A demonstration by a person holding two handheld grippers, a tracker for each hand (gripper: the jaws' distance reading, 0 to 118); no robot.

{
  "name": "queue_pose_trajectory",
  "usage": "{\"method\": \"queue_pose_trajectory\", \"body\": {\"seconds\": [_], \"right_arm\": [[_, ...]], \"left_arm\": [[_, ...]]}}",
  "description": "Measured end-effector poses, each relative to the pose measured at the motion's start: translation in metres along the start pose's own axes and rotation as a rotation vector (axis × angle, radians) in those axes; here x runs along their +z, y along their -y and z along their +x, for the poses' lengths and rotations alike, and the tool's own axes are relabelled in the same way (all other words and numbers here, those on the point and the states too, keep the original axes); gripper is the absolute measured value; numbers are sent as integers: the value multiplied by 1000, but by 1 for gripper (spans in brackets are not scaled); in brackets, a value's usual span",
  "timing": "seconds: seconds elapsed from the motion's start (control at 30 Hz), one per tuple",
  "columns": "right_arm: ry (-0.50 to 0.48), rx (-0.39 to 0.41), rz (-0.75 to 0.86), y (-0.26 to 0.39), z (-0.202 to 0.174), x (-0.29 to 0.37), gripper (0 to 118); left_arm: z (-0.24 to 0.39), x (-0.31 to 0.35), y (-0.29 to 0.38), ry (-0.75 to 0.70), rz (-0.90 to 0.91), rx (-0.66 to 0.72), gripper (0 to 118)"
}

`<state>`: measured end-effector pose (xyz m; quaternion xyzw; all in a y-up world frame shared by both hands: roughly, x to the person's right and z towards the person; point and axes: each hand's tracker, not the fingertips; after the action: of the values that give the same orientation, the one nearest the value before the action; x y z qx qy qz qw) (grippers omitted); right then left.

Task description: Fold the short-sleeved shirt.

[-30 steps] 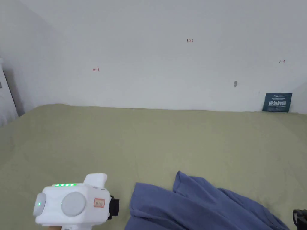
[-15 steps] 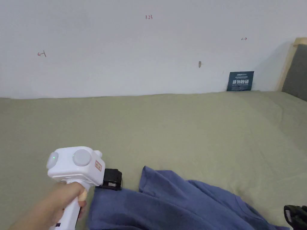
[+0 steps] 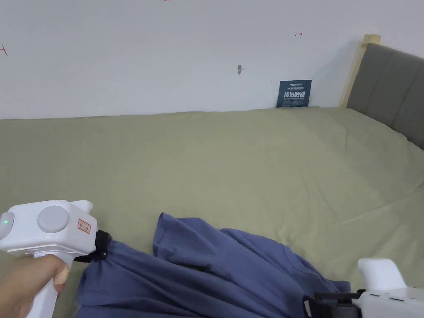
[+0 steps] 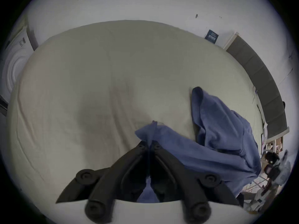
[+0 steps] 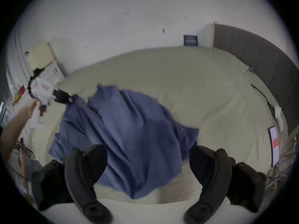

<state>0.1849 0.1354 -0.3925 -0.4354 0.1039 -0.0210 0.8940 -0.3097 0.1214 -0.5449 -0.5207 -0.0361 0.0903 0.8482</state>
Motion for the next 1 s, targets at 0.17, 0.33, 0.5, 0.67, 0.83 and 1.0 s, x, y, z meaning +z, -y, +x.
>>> {"method": "queue_pose_trajectory", "body": {"seconds": [0.17,0.33,0.5,0.67,0.83,1.0], "right_arm": [[39,26,-104,7,-7,-12,1],[-5,-25,30,-7,-8,17,1],[-29,-11,144,-49,-15,37,1],[-59,-7,207,-103,-28,43,1],[-86,5,286,-169,-45,43,1],[-96,43,379,-231,-69,48,1]], "left_arm": [[-4,20,3,18,40,7,3],[-5,50,5,49,137,7,3],[-14,106,-3,76,269,8,3],[-27,163,-20,57,372,13,3],[-44,218,-42,18,460,15,3],[-60,258,-68,-47,538,21,3]]}}
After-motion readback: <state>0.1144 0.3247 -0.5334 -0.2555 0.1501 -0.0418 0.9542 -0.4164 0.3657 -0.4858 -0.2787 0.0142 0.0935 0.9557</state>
